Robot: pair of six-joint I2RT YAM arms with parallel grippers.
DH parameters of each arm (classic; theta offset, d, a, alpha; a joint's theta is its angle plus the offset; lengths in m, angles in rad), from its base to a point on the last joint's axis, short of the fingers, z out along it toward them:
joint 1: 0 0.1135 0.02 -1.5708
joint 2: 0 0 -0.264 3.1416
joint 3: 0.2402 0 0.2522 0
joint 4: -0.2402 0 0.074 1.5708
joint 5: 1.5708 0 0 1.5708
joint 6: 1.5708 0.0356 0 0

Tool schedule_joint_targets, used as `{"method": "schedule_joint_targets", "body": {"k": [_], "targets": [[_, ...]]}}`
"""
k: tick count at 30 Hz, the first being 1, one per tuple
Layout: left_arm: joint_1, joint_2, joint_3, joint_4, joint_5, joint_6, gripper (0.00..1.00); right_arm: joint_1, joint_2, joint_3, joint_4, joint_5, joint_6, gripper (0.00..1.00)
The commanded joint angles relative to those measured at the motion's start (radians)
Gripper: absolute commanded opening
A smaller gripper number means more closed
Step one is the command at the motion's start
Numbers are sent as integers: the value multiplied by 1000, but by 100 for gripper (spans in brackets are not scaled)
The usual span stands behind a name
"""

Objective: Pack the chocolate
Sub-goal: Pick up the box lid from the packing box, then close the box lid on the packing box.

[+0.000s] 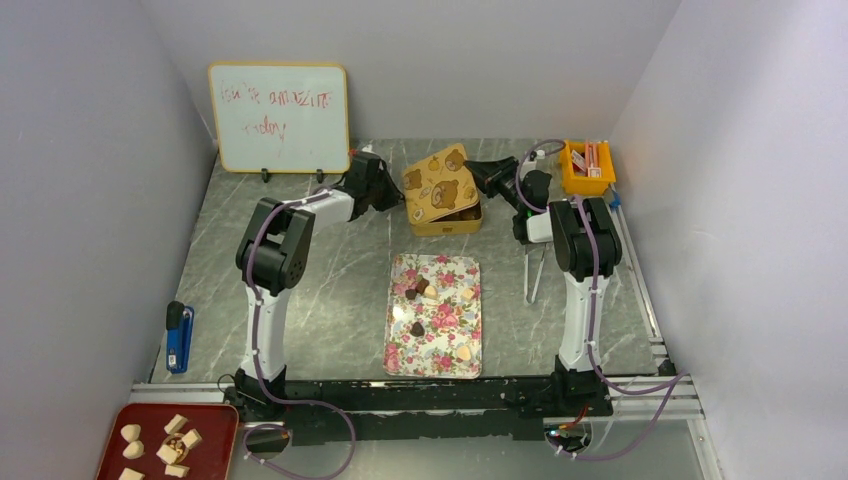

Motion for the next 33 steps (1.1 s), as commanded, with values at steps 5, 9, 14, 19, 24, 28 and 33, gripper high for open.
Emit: {"method": "schedule_joint_targets", "body": {"k": [5,9,14,19,24,28,33], "targets": [[-25,3,71,-17,-8,31,5,-20,-31,9,45,-11,-33,0],[-30,9,86,-23,-7,31,5,-21,-28,13,26,-23,-43,0],[-34,12,104,-29,-7,32,5,-21,-32,23,-16,-35,-73,0],[-37,14,117,-34,-9,36,5,-24,-48,40,-118,-36,-139,4],[-40,18,122,-39,-3,39,5,-24,-64,72,-217,-35,-215,11],[-44,18,121,-39,-1,40,5,-24,-73,92,-275,-30,-257,15],[-46,25,132,-42,0,41,5,-24,-90,98,-335,-19,-305,20]]}}
